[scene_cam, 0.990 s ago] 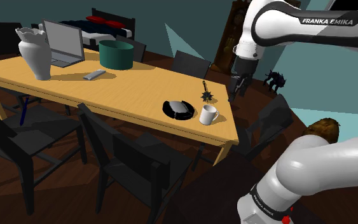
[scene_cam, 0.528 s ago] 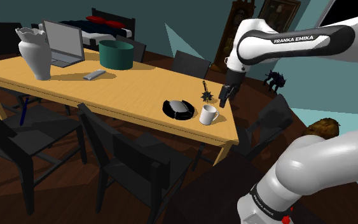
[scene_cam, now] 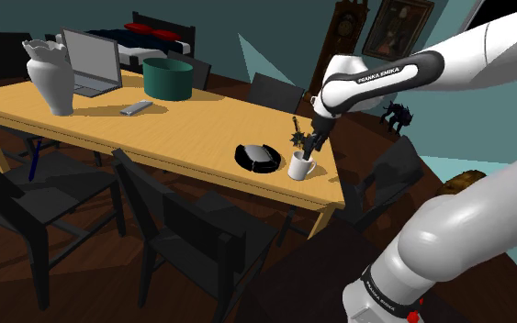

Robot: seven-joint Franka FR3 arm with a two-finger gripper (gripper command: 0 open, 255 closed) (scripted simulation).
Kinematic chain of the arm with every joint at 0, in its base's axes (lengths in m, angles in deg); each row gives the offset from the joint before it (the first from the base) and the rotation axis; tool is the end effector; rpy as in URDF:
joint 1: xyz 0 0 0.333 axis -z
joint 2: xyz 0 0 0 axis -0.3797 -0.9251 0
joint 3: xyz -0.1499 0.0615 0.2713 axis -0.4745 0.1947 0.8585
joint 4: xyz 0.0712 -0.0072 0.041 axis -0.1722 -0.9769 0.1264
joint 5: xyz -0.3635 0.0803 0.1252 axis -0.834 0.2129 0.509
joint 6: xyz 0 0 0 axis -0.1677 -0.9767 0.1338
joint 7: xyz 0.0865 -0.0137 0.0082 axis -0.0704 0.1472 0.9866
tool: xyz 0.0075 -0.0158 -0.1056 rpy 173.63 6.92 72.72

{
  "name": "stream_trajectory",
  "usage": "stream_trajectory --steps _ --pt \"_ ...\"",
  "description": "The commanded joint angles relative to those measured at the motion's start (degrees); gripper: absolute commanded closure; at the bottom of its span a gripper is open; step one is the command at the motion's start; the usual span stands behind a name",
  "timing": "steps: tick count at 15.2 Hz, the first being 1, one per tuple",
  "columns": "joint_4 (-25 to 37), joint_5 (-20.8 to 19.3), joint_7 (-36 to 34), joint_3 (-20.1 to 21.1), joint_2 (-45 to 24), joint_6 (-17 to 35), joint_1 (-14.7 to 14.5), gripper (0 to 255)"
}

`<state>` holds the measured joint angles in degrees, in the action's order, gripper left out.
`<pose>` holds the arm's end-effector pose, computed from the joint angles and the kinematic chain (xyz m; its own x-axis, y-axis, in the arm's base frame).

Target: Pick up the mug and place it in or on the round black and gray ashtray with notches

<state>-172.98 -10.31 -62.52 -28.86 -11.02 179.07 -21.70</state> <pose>0.4097 -0.1174 0.4016 0.9810 0.1939 -0.0060 0.1939 -0.9794 0.0567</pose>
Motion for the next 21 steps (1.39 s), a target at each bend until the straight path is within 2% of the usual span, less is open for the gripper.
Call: stream_trajectory --steps 1,6,14,21 --pt "1.1 0.7 2.7 -1.7 -4.9 5.0 -0.2 0" --pt "5.5 5.5 9.8 -4.4 -16.4 14.3 -1.0 0" --pt "4.5 8.0 11.6 -4.5 -21.7 20.4 -0.9 0" --pt "4.5 8.0 11.6 -4.4 -21.7 20.4 -0.9 0"
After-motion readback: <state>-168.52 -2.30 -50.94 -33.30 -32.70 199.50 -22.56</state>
